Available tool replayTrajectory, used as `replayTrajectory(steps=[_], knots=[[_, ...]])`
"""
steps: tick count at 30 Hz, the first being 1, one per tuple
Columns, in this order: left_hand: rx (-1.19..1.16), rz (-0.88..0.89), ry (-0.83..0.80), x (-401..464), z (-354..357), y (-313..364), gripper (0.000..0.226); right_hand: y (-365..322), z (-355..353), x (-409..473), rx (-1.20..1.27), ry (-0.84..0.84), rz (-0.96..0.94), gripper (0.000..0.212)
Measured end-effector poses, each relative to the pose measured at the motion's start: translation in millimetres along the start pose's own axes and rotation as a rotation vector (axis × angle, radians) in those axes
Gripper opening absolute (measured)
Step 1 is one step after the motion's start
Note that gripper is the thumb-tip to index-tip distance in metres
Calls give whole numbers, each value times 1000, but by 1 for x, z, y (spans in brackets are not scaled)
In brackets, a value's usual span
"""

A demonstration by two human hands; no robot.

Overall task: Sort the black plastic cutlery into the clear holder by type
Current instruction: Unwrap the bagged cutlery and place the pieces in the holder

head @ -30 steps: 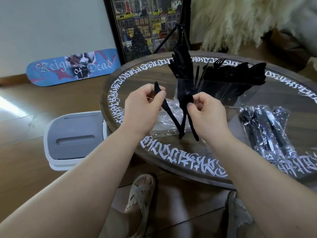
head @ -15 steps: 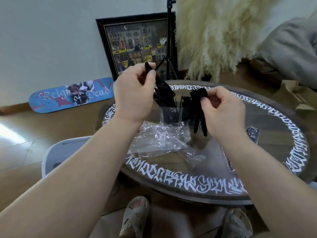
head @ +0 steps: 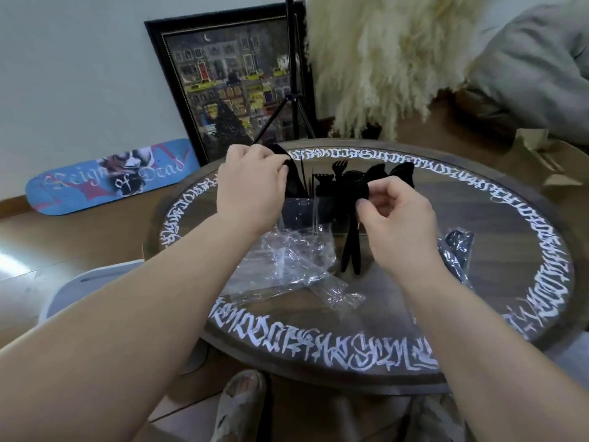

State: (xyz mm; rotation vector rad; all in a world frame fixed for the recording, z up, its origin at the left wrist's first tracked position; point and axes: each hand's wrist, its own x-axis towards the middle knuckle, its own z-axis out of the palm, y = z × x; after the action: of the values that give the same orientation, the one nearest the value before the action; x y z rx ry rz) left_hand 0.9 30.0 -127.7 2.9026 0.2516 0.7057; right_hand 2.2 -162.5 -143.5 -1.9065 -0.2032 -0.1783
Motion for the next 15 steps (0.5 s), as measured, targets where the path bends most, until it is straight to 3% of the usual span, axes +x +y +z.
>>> replayTrajectory(steps=[4,7,10,12,15], knots=[[31,-71,20,-5,5,1,39,3,4,6,96,-64,53,21],[-128,59,182,-17,-2,10,39,5,5,8,129,-99,55,24],[-332,168,21,-31,-10,30,36,3,6,9,179,-127,58,26],[-470,141,-104,-37,-12,39,32,0,6,8,196,-140,61,27],[-573,101,-138,-36,-13,43,23,-1,1,7,196,-133,79,26]])
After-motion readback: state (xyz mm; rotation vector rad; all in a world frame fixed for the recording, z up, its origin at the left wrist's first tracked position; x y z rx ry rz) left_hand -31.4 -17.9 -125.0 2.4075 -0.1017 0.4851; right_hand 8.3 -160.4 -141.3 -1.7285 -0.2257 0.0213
